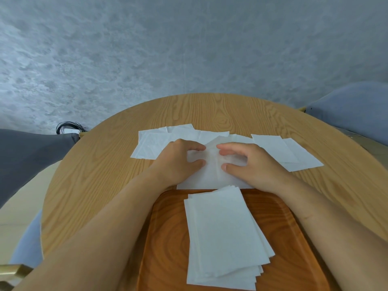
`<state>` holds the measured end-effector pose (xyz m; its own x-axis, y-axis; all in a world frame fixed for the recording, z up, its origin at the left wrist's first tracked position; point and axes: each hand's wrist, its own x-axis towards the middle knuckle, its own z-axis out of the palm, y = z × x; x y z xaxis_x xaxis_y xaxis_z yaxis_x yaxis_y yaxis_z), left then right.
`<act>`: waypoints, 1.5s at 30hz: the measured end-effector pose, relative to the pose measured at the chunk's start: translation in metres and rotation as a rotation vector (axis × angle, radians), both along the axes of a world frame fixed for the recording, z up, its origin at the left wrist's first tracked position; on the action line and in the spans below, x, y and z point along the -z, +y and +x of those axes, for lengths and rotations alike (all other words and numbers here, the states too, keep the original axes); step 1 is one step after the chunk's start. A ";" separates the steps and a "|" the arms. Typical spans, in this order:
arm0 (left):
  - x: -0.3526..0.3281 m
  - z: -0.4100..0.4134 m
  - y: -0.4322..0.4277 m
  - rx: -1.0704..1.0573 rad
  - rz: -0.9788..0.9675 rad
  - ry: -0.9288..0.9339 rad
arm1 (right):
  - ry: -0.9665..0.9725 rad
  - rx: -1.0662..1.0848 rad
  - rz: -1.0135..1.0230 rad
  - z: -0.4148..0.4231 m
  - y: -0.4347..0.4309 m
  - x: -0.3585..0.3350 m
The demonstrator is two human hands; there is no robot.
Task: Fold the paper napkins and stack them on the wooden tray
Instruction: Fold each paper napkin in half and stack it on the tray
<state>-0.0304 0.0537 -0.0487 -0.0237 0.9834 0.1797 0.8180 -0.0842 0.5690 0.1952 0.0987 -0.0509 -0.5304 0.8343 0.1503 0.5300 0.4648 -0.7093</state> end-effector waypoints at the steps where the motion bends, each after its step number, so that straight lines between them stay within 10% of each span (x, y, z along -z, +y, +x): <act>1: 0.000 0.000 0.000 -0.008 0.005 -0.001 | 0.003 -0.001 -0.012 0.000 0.000 0.000; 6: -0.005 0.004 -0.002 -0.087 0.159 -0.122 | 0.056 0.044 -0.049 0.001 0.002 0.002; 17: -0.029 0.001 -0.012 0.020 0.166 -1.196 | 0.327 0.128 -0.006 -0.001 0.004 -0.004; 31: -0.016 0.015 -0.010 -0.057 0.284 -0.495 | 0.528 0.170 0.164 0.000 -0.004 -0.013; 45: -0.027 0.008 -0.015 -0.025 0.358 -0.672 | 0.577 0.226 0.199 0.005 -0.003 -0.027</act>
<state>-0.0220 0.0391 -0.0219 -0.2625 0.8654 0.4269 0.3097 -0.3435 0.8866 0.1999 0.0958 -0.0240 -0.1334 0.8426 0.5218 0.1898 0.5385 -0.8210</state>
